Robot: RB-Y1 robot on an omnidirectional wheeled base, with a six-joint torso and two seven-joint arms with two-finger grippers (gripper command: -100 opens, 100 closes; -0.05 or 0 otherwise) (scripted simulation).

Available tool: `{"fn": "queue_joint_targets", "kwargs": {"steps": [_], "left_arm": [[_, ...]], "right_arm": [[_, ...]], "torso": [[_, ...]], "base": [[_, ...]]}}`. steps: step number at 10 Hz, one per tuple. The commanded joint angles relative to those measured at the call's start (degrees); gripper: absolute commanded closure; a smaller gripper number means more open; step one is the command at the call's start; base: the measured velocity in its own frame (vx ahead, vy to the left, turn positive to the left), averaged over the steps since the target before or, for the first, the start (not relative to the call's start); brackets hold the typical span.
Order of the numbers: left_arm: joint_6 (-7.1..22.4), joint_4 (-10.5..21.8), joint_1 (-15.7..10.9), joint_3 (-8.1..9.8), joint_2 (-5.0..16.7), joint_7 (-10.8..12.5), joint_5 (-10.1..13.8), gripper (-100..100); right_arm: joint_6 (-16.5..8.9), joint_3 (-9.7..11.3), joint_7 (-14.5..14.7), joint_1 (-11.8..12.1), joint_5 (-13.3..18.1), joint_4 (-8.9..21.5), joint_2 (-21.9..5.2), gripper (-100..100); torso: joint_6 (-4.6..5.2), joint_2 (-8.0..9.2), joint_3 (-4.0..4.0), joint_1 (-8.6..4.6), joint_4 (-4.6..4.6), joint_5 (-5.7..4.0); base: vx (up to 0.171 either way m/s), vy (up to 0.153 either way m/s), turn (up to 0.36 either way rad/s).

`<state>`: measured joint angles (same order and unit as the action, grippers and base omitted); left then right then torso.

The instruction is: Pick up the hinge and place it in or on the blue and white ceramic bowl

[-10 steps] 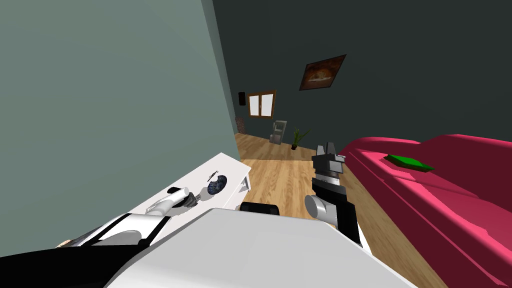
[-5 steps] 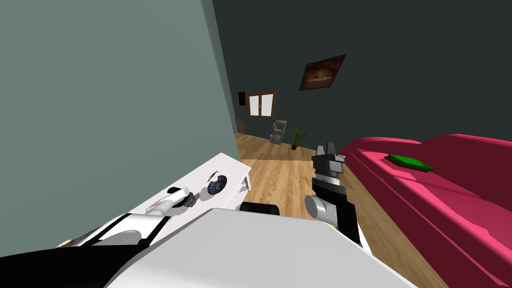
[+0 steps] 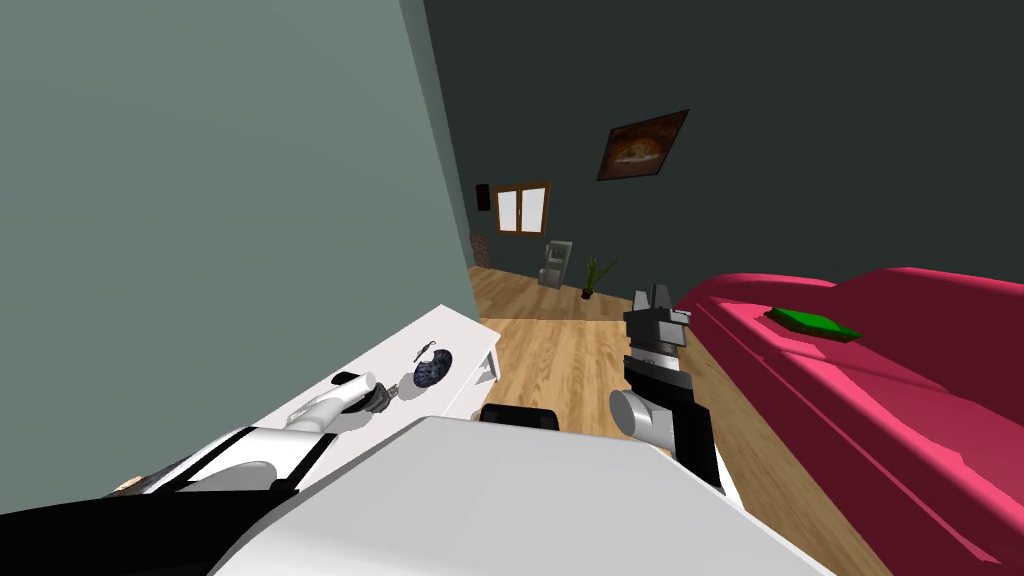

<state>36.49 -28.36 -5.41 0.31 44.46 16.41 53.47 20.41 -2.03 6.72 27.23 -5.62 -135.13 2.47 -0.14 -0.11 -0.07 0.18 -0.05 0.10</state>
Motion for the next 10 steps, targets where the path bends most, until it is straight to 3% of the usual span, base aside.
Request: {"fn": "queue_joint_targets", "kwargs": {"steps": [1, 3, 4, 6, 7, 9, 10], "left_arm": [[-0.5, -0.3, -0.7, 0.29, 2.5, 0.3, 0.0, 100], [-0.7, -0.3, -0.9, 0.32, 3.5, 0.5, 0.0, 100], [-1.2, -0.3, -1.1, 0.29, 5.5, 1.0, 0.1, 100], [-1.2, -0.3, -1.1, 0.29, 5.5, 1.0, 0.1, 100], [-1.6, -0.1, -1.3, 0.18, 7.5, 1.6, 0.1, 100], [-1.6, -0.1, -1.3, 0.18, 7.5, 1.6, 0.1, 100], [-2.1, 0.1, -1.4, 0.0, 9.4, 2.1, 0.2, 100]], "right_arm": [[0.0, 0.0, 0.0, 0.0, 0.0, 0.0, 0.0, 0], [0.0, 0.0, 0.0, 0.0, 0.0, 0.0, 0.0, 0], [0.0, 0.0, 0.0, 0.0, 0.0, 0.0, 0.0, 0], [0.0, 0.0, 0.0, 0.0, 0.0, 0.0, 0.0, 0], [0.0, 0.0, 0.0, 0.0, 0.0, 0.0, 0.0, 0], [0.0, 0.0, 0.0, 0.0, 0.0, 0.0, 0.0, 0], [0.0, 0.0, 0.0, 0.0, 0.0, 0.0, 0.0, 0]], "torso": [[0.0, 0.0, 0.0, 0.0, 0.0, 0.0], [0.0, 0.06, 0.04, -0.35, 0.02, -0.1], [-0.01, 0.06, 0.04, -0.32, 0.03, -0.13], [-0.02, 0.06, 0.04, -0.34, 0.01, -0.09], [-0.02, 0.03, 0.02, -0.16, 0.01, -0.03], [-0.04, 0.0, 0.0, -0.23, -0.01, -0.02], [-0.01, -0.02, -0.01, -0.12, 0.0, 0.01]], "base": [[-0.025, -0.087, 0.004], [-0.024, -0.096, 0.004], [-0.03, -0.111, 0.03], [-0.014, -0.066, 0.013], [-0.007, -0.072, 0.022], [0.0, -0.056, 0.017], [-0.008, -0.092, 0.011]]}}
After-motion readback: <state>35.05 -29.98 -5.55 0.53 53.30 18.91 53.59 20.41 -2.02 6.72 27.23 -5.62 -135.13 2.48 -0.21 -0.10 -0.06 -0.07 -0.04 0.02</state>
